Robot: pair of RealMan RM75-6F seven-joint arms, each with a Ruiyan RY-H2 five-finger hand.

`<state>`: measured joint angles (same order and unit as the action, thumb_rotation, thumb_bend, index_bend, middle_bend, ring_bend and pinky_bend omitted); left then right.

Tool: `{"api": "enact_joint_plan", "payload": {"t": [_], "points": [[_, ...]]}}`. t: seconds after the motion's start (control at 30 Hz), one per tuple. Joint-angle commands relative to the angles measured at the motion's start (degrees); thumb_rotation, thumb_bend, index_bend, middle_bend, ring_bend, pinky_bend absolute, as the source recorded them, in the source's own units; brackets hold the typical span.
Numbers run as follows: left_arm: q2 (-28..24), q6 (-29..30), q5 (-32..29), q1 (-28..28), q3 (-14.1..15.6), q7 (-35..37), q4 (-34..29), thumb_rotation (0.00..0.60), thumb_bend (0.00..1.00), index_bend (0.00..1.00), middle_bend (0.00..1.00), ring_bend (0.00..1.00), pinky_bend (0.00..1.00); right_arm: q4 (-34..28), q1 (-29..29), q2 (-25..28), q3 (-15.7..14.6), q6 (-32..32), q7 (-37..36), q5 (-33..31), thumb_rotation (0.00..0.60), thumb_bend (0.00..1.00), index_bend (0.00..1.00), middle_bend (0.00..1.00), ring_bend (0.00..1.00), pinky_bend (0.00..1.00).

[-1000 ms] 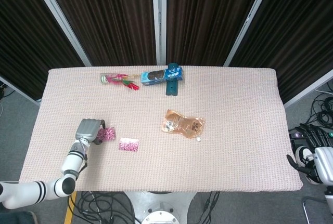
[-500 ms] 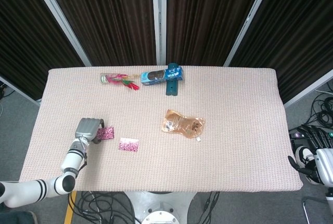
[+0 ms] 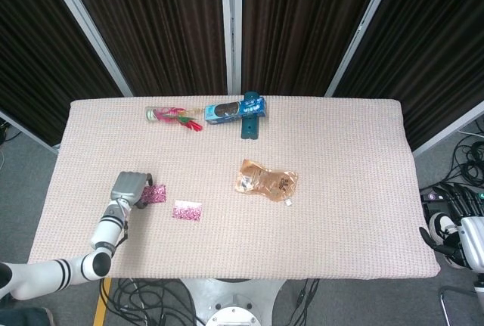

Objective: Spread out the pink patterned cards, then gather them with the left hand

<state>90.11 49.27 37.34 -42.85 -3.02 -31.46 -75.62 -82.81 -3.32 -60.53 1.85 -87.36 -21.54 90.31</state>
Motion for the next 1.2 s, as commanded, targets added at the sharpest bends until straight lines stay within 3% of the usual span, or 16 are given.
{"api": "enact_joint_plan", "payload": {"t": [0.03,0.2,0.37,0.57,0.7,1.2], "points": [[-0.1,-0.4,-0.8,-0.1,-0.2,-0.1,-0.3,0.6,0.26,0.42,0.89,0.93,0.98,0.0,0.0,0.0,0.0,0.0,0.0,0.1,0.464,0.22,0.13,0.09,0.0,0.0],[-0.2,-0.4,-0.8,-0.4,-0.5,-0.2,-0.7,0.6,0.25,0.33,0.88,0.93,0.98,0.1,0.2,0.0,0.0,-0.2,-0.1,0.0,0.466,0.22,0.13,0.09,0.0,0.0],[-0.8,0.4,-0.2,-0.6,-0.3,-1.1,-2.3,0.6,0.25,0.32,0.88,0.93,0.98,0.3,0.4,0.0,0.0,-0.5,-0.3,-0.2,0.468,0.22,0.13,0.09,0.0,0.0],[-1.7,2.7,6.9,-0.6,0.7,-1.0,-8.3,0.6,0.25,0.32,0.88,0.93,0.98,0.5,0.5,0.0,0.0,-0.6,-0.6,-0.2,0.469,0.22,0.13,0.09,0.0,0.0],[-0.2,3.1,9.5,-1.1,0.7,-1.2,-8.8,0.6,0.25,0.35,0.88,0.93,0.98,0.7,0.6,-0.2,-0.1,-0.6,-0.8,-0.2,0.468,0.22,0.13,0.09,0.0,0.0],[3.4,3.5,6.6,-2.5,1.1,-5.0,-9.7,0.6,0.25,0.37,0.89,0.93,0.98,1.3,0.8,-0.4,-0.1,-0.3,-1.1,-0.5,0.466,0.22,0.13,0.09,0.0,0.0]]}}
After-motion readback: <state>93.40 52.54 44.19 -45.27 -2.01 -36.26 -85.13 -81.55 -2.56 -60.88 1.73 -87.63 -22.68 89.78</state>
